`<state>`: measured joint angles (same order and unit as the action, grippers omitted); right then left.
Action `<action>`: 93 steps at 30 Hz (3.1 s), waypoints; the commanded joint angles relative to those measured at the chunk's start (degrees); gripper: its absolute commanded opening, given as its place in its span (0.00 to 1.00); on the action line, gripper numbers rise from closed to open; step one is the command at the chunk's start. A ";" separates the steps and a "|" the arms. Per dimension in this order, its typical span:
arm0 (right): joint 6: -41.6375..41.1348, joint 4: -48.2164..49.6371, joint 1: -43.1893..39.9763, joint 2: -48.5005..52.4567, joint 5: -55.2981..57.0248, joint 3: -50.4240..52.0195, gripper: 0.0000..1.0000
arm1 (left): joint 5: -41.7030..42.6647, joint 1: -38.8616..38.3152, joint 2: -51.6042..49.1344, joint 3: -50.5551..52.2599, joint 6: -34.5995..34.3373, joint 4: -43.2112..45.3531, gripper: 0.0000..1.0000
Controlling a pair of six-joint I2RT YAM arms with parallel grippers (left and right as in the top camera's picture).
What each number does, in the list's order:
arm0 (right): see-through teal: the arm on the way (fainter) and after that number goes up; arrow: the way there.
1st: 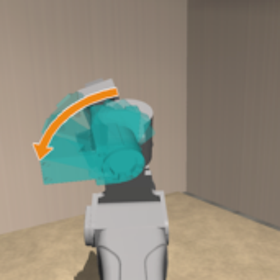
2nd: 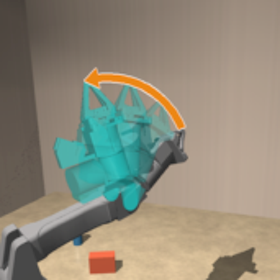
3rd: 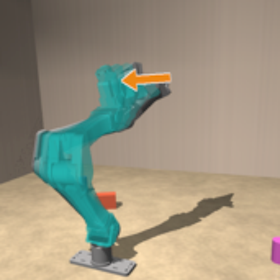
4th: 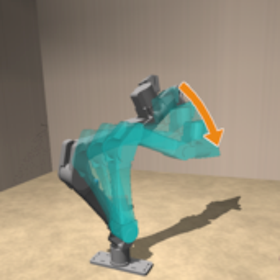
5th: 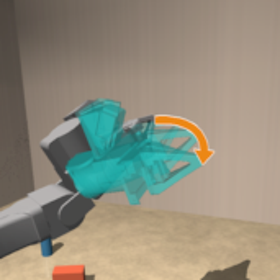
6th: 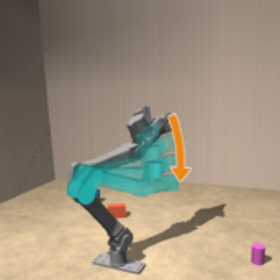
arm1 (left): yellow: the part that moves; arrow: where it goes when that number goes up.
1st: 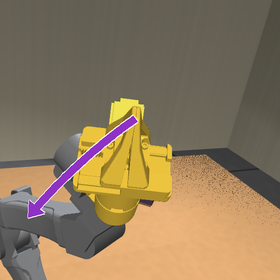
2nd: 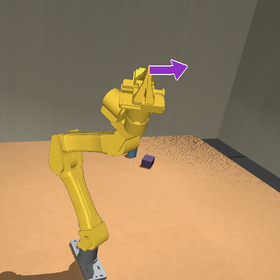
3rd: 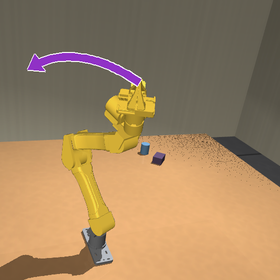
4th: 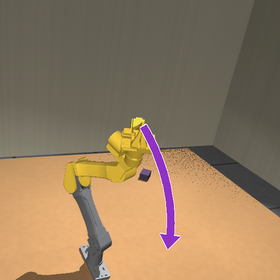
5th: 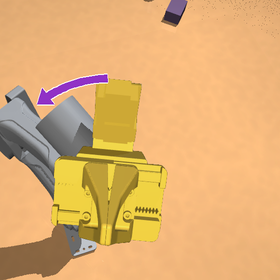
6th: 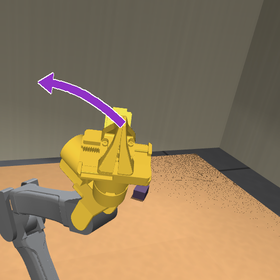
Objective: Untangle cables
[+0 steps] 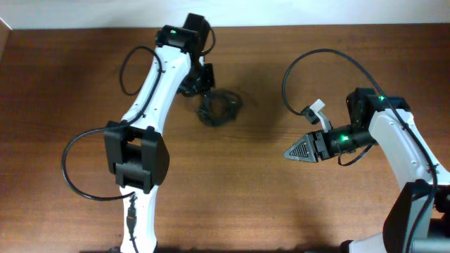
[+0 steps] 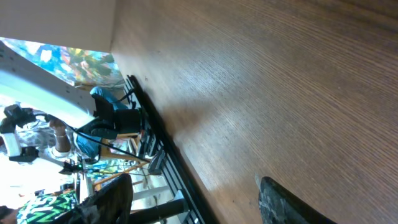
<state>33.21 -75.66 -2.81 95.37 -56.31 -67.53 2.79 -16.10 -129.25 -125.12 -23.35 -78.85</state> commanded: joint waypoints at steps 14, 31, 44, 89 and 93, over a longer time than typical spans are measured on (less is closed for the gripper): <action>-25.18 9.05 -0.22 -1.36 20.15 0.26 0.66 | -3.21 -4.48 -0.39 13.79 11.47 14.69 0.33; -25.24 9.79 -0.22 -1.36 21.00 0.26 0.66 | -6.05 -4.72 2.01 25.44 12.41 28.89 0.00; -50.40 27.04 -0.22 -1.36 -3.39 0.24 0.77 | 32.00 -4.83 21.46 21.97 27.93 19.93 0.00; -50.62 30.29 13.44 3.76 24.11 1.01 0.47 | 15.45 -10.51 19.30 56.43 2.89 30.40 0.11; -53.75 33.27 17.73 6.03 28.50 1.01 0.49 | 15.45 -10.49 19.34 56.39 8.96 30.77 0.00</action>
<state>-17.63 -43.16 12.43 99.59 -31.86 -67.13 17.63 -26.59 -109.51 -69.19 -20.29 -48.31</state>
